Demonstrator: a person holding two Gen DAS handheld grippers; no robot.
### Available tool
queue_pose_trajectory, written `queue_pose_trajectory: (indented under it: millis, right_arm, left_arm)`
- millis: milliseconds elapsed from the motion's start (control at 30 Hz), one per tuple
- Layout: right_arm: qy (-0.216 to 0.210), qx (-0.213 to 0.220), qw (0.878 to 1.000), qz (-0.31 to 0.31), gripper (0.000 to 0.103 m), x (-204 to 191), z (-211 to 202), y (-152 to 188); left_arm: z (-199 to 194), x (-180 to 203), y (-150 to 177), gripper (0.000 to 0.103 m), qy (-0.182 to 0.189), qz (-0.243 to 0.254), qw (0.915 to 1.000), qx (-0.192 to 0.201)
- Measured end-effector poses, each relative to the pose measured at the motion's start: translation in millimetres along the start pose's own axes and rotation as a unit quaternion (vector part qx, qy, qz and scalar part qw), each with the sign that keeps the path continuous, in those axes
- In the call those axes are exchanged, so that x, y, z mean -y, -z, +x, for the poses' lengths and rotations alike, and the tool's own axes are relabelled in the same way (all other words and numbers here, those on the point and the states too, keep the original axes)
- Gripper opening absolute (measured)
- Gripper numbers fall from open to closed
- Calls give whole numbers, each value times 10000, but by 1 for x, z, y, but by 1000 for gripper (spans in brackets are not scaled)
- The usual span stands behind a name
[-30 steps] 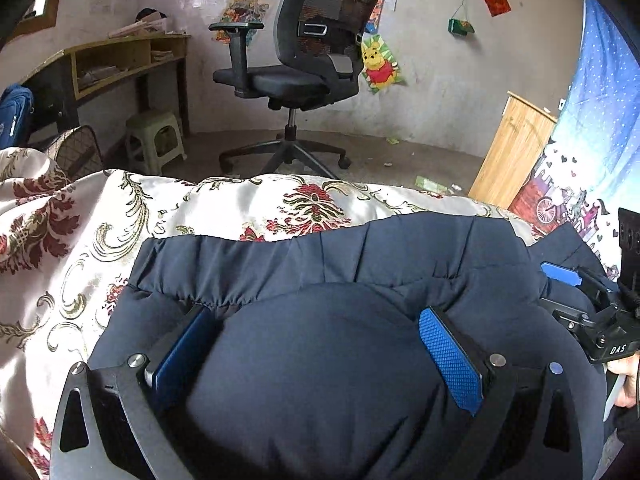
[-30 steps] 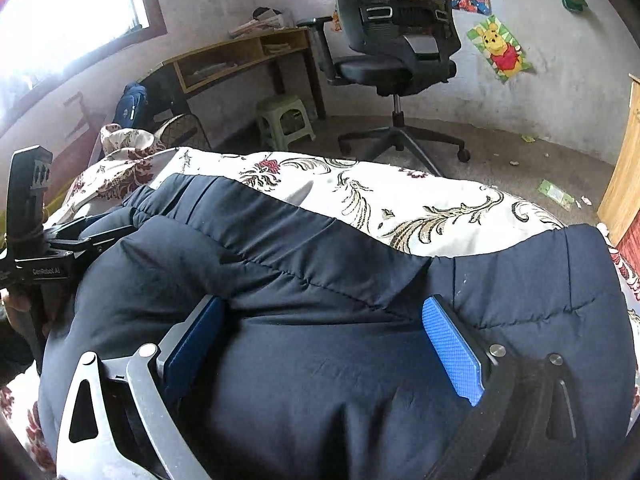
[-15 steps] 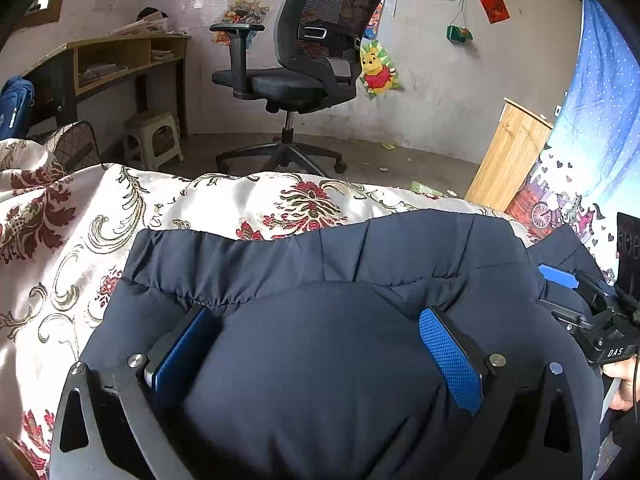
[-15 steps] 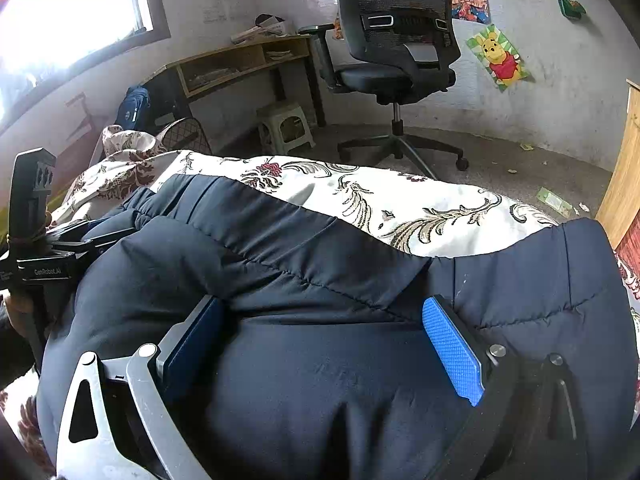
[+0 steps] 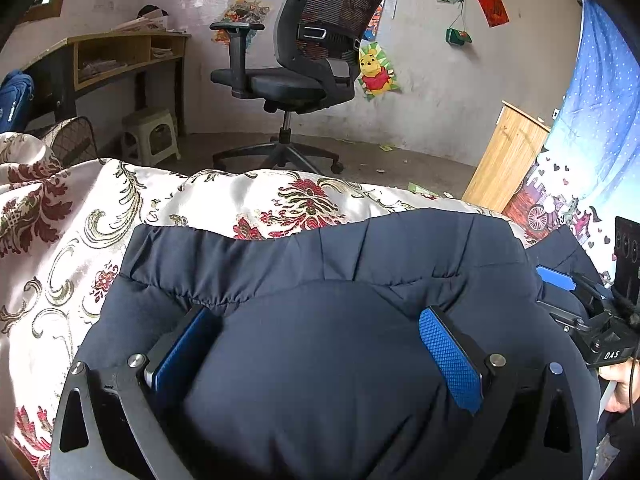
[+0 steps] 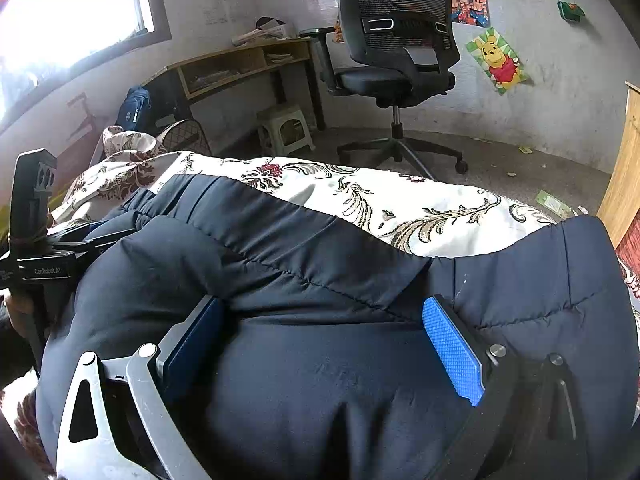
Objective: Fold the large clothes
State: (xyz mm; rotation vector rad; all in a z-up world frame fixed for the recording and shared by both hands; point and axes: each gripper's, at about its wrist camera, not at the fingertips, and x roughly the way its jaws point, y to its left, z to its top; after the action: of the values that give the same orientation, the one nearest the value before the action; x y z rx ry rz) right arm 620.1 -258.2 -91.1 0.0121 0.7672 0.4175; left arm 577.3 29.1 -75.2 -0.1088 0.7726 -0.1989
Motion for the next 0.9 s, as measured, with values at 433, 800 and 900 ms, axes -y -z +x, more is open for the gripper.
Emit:
queue_pose_trajectory:
  millis: [433,800,900]
  right_arm:
    - [5,14,10000,0,97,1,0,1]
    - [28,329,9995,-5,98,2,-11,6]
    - [61,449,9990,-13,98,1,-17,9]
  left_arm:
    - [-1,-1,2,103,22,-20,10000,12]
    - [-8,5,6,103,-70,25,9998,185]
    - [-13,6,9,103,-95,10,9997,227]
